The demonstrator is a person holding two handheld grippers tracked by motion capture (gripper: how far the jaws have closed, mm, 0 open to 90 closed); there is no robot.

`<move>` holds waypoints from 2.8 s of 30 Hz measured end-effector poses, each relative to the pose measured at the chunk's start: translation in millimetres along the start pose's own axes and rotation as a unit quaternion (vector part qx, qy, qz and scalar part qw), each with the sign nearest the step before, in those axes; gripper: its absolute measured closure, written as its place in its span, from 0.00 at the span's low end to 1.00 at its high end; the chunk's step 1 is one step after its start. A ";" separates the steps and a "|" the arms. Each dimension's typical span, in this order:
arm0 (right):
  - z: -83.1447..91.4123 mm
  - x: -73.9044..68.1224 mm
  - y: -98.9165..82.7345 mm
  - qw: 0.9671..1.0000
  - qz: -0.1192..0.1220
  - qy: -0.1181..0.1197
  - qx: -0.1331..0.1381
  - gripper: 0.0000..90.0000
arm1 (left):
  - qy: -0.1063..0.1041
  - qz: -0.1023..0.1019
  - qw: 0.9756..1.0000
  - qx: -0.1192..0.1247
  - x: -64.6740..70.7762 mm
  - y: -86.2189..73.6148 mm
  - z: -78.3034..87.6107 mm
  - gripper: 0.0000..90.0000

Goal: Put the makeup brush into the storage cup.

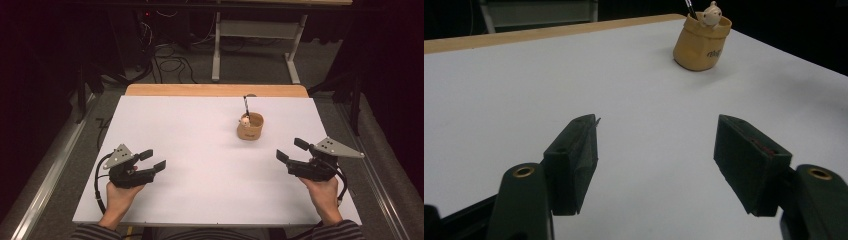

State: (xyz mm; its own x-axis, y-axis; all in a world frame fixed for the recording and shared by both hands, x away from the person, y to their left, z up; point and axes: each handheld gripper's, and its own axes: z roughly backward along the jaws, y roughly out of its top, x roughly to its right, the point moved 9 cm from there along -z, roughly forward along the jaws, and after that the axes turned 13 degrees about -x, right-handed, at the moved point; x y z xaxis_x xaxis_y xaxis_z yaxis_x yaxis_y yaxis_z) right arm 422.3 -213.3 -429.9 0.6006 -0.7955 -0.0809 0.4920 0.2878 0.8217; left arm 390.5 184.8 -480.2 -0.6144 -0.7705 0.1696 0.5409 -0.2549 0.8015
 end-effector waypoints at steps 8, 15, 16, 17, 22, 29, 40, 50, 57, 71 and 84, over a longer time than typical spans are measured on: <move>-2.1 -3.6 -7.5 1.000 -0.001 0.000 -0.003 0.24 | 0.002 -0.001 1.000 -0.001 -0.2 -0.1 -0.3 0.38; -4.5 -4.9 -13.1 1.000 -0.010 0.007 -0.005 0.24 | 0.003 -0.001 1.000 0.000 -0.3 0.2 0.1 0.38; -4.8 -5.4 -14.1 1.000 -0.011 0.008 -0.006 0.24 | 0.003 -0.001 1.000 0.001 -0.3 0.3 0.2 0.38; -5.1 -6.0 -14.8 1.000 -0.011 0.009 -0.006 0.25 | 0.003 -0.001 1.000 0.001 -0.2 0.3 0.3 0.38; -6.2 -8.2 -17.3 1.000 -0.013 0.012 -0.005 0.25 | 0.002 -0.001 1.000 0.001 -0.1 0.5 0.7 0.38; -8.1 -12.1 -21.2 1.000 -0.010 0.012 -0.004 0.25 | 0.001 0.000 1.000 0.000 -0.1 0.5 0.5 0.38; -16.7 -13.2 -33.0 1.000 -0.006 0.019 -0.016 0.25 | 0.009 0.000 1.000 0.008 -0.8 1.8 3.3 0.39; -20.8 -12.8 -38.5 1.000 -0.005 0.016 -0.018 0.25 | 0.007 0.003 1.000 0.007 -1.2 1.1 3.1 0.38; -22.8 -12.4 -41.5 1.000 -0.005 0.017 -0.018 0.26 | 0.006 0.004 1.000 0.006 -1.8 0.8 2.9 0.38; -21.8 -8.5 -48.3 1.000 -0.010 0.008 -0.015 0.26 | 0.003 0.006 1.000 -0.002 -3.0 -1.2 0.8 0.38; -25.3 -5.7 -54.6 0.999 -0.013 0.000 -0.030 0.27 | -0.002 0.003 1.000 -0.009 -1.7 -2.2 -1.2 0.38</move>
State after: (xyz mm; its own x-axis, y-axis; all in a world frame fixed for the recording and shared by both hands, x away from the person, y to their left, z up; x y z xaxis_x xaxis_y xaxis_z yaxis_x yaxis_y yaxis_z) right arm 408.0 -210.9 -488.5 0.5867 -0.8033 -0.1021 0.5443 0.2978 0.7843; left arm 391.0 186.0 -483.0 -0.6137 -0.7696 0.1764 0.5551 -0.2616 0.7896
